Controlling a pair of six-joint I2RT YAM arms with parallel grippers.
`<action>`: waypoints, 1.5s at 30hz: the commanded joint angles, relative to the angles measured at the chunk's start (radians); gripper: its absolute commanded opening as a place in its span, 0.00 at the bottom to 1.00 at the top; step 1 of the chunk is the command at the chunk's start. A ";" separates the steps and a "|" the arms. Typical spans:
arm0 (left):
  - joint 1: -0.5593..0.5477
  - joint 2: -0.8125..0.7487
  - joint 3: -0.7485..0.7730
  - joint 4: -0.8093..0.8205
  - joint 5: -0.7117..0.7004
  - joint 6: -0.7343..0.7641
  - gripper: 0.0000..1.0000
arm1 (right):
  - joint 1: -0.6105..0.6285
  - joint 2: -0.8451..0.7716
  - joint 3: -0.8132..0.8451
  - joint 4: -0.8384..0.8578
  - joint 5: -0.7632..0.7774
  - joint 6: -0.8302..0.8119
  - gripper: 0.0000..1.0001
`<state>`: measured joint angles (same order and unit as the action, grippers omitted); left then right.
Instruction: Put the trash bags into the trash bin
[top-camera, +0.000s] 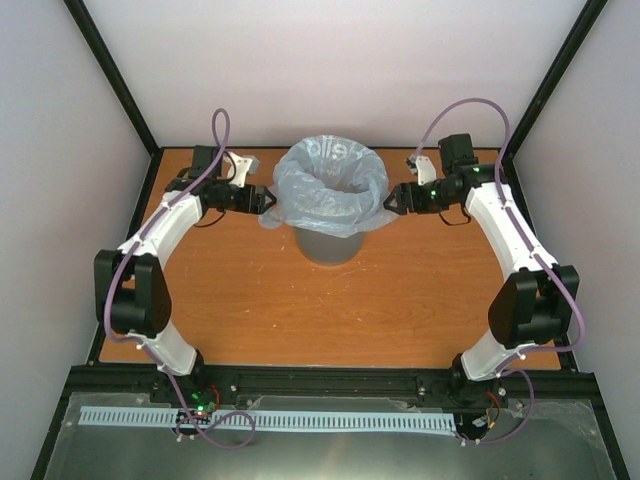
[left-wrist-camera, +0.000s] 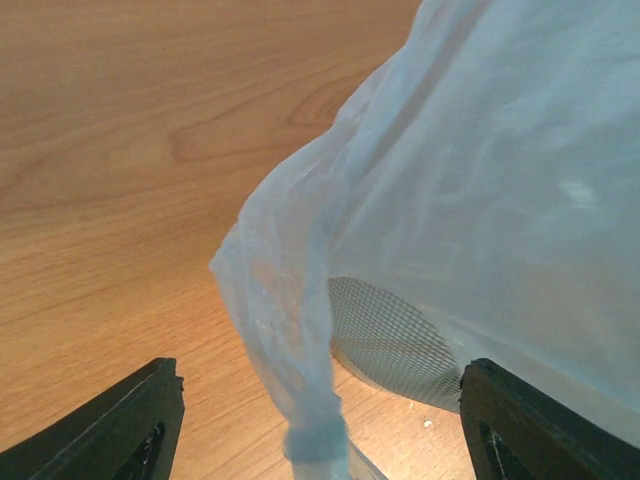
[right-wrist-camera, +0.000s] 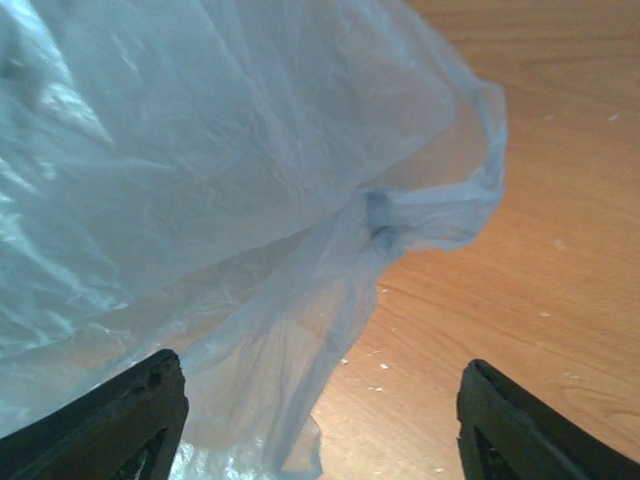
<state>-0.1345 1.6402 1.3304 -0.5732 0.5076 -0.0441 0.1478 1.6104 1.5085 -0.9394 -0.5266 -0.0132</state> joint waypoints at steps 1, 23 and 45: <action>0.004 0.082 0.021 0.042 0.078 -0.047 0.74 | -0.007 0.035 -0.038 0.027 -0.109 0.075 0.68; -0.010 0.274 -0.063 0.137 -0.090 0.023 0.53 | 0.004 0.261 -0.066 0.094 0.054 0.045 0.50; 0.036 0.025 0.083 -0.022 -0.026 0.105 0.72 | -0.077 0.090 0.119 0.041 -0.033 0.015 0.58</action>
<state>-0.1085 1.7184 1.3102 -0.5316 0.4751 0.0113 0.0696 1.7264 1.5272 -0.8909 -0.4801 -0.0017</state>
